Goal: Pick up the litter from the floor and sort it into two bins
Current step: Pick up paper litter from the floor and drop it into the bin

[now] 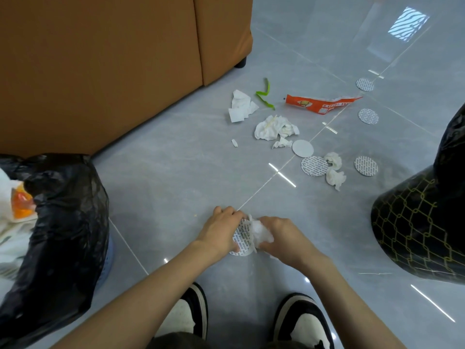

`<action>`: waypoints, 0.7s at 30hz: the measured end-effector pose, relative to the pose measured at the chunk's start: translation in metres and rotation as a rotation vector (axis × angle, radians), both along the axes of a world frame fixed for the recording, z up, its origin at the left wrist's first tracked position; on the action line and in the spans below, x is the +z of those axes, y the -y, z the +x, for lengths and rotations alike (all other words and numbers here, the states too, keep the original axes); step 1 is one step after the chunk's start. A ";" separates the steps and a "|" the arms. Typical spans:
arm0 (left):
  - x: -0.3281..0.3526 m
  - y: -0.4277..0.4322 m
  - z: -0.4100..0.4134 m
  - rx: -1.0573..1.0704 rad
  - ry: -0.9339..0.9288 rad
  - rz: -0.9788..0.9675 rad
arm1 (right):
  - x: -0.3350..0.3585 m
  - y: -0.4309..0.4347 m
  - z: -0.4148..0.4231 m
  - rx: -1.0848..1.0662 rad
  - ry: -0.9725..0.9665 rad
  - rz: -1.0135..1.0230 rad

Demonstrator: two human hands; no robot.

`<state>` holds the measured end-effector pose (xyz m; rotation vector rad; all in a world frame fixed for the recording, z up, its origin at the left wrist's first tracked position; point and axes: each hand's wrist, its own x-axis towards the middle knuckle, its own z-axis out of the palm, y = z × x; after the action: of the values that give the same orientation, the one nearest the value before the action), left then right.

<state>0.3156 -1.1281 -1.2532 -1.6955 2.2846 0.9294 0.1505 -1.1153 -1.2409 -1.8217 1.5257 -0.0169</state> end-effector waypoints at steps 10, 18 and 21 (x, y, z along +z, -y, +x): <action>-0.004 -0.005 0.006 0.130 -0.045 0.083 | -0.022 -0.008 0.003 -0.182 0.025 -0.083; 0.008 0.000 0.021 0.347 -0.188 0.166 | -0.004 0.003 0.015 -0.358 0.254 -0.112; 0.022 0.005 0.032 0.524 -0.304 0.105 | 0.017 0.006 0.025 -0.413 0.400 -0.115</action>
<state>0.3474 -1.1328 -1.2316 -2.2893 1.9224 1.4649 0.1760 -1.1213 -1.2242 -1.4443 1.5968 -0.6386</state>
